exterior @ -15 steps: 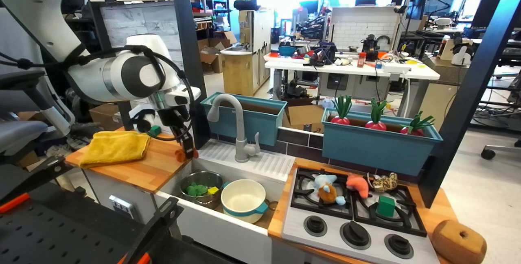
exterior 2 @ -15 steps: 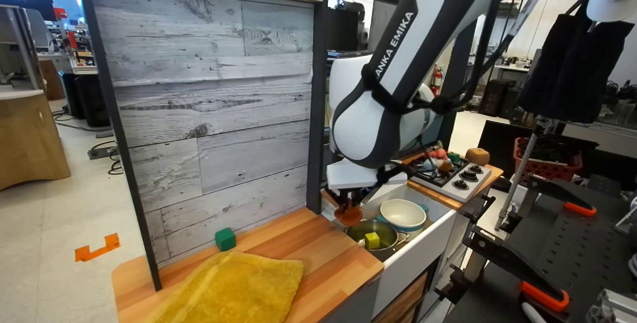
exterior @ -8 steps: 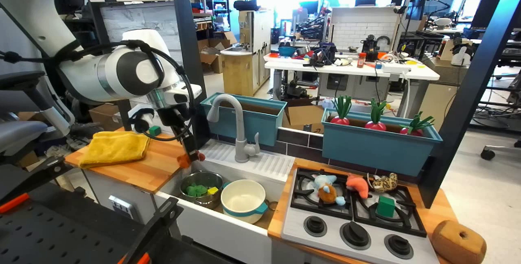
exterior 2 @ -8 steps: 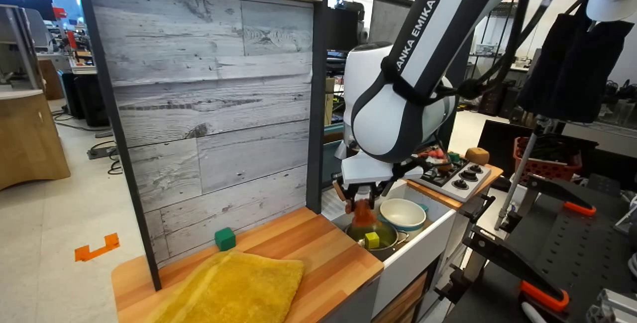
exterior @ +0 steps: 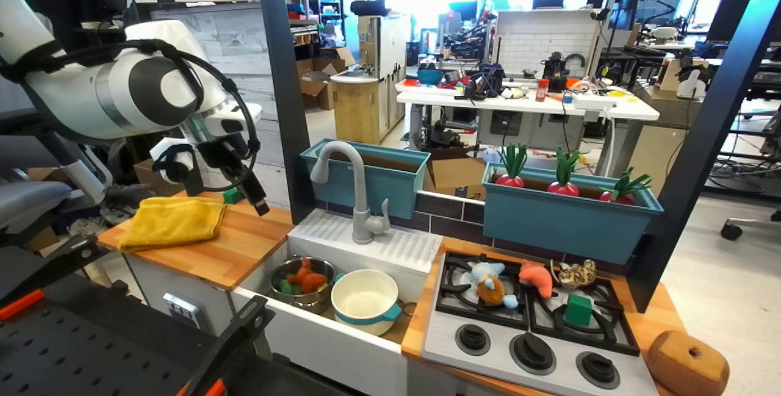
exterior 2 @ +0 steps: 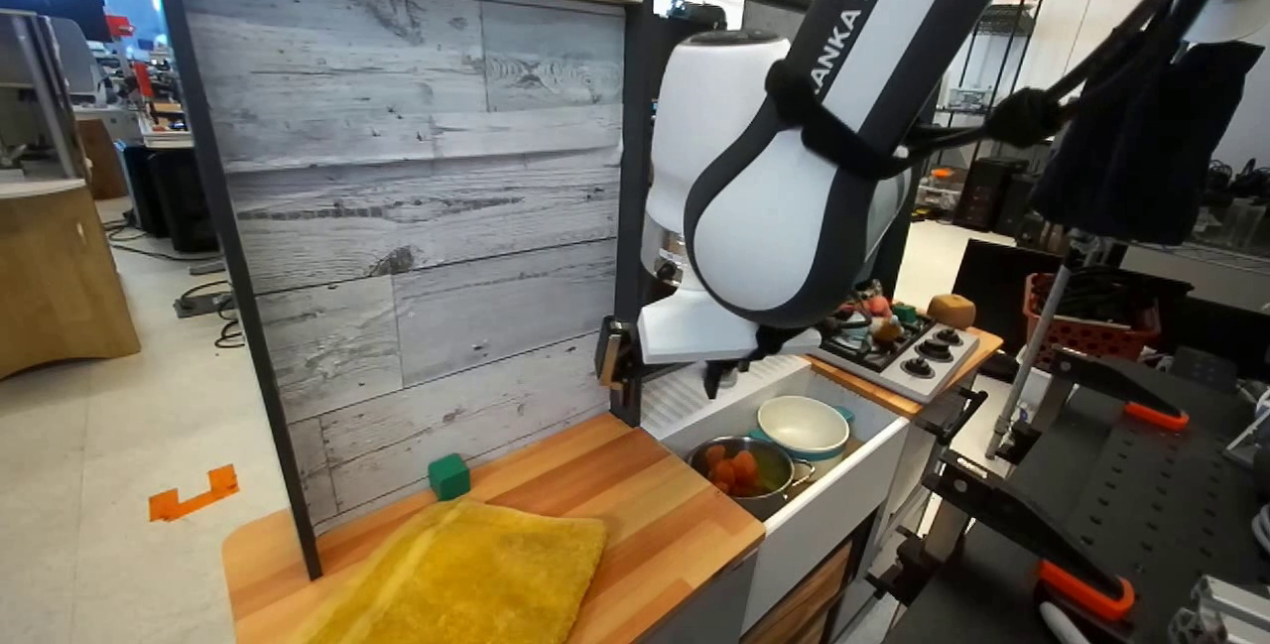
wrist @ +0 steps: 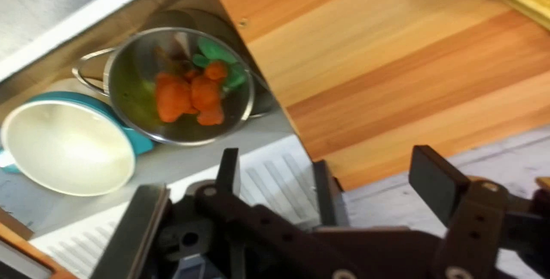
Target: Pick up all the plush toys from the counter and the stove, then wipe the counter
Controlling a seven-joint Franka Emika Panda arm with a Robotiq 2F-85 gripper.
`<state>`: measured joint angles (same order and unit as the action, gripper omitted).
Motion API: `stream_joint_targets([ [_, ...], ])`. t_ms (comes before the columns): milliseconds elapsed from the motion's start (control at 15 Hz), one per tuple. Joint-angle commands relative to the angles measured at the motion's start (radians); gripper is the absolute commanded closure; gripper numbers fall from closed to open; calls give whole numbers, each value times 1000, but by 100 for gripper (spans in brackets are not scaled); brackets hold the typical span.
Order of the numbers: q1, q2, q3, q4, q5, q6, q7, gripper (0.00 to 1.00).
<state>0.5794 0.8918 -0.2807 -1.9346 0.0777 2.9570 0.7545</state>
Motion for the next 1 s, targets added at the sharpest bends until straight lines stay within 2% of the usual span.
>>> stream_joint_targets([
  [0,-33,43,74,72,3,153,-67,0],
  [133,-69,90,138,165,16,122,-123,0],
  [200,-103,79,189,180,21,65,-158,0],
  [267,-32,49,112,103,37,105,-116,0],
  [467,-73,74,165,156,39,86,-153,0],
  [533,-175,44,262,154,-13,8,-288,0],
  [600,-194,42,287,159,-10,-10,-330,0],
  [667,-193,51,288,163,-19,0,-390,0],
  [800,-148,58,242,163,-53,40,-446,0],
  [867,-91,84,184,169,-56,126,-424,0],
  [933,-65,110,164,174,-28,219,-393,0],
])
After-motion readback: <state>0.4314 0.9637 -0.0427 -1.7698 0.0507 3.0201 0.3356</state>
